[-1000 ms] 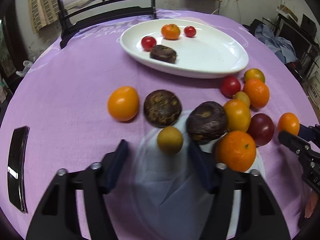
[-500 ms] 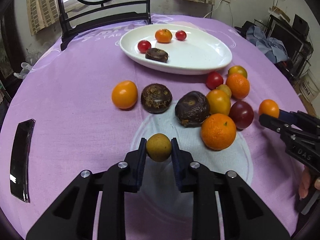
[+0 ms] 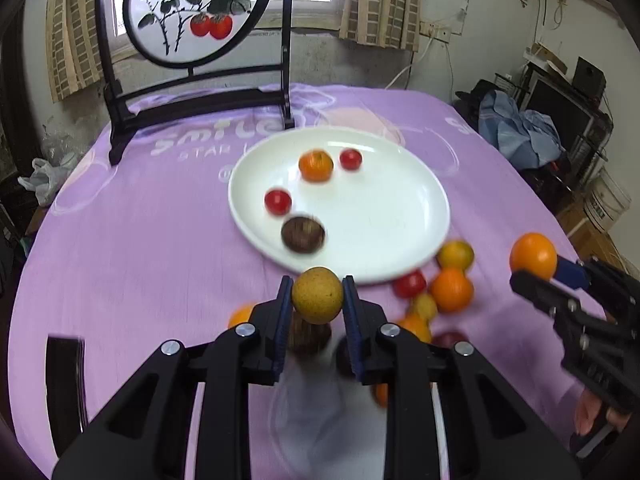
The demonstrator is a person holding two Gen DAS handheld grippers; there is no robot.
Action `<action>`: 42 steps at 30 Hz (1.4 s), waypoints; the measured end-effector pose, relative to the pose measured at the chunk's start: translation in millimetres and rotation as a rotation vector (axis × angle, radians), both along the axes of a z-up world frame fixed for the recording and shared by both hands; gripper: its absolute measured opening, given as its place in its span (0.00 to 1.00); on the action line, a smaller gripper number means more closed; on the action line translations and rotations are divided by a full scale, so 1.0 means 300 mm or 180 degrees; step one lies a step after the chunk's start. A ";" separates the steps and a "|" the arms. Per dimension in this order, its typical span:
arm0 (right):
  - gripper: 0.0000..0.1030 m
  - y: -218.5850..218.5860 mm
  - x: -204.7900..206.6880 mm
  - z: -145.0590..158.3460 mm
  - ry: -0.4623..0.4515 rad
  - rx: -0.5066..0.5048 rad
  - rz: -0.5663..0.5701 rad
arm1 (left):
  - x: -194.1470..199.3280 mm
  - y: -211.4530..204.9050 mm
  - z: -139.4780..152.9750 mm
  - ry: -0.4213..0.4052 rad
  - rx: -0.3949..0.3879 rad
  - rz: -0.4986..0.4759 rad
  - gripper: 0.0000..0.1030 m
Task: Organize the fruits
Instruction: 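Carry both held fruits over the white plate and open both tools, then move both open tools back toward the remaining fruits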
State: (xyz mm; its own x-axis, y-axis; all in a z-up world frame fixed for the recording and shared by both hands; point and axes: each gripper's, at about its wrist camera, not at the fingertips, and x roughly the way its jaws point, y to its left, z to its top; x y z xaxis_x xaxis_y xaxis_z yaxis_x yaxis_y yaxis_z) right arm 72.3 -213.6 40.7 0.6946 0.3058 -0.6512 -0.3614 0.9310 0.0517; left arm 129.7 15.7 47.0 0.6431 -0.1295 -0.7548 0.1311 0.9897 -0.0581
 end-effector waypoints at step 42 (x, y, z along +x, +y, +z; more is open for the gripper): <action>0.58 -0.042 -0.079 -0.163 0.0401 -0.0477 0.0164 | -0.126 0.093 -0.121 0.0153 0.0037 0.0498 0.83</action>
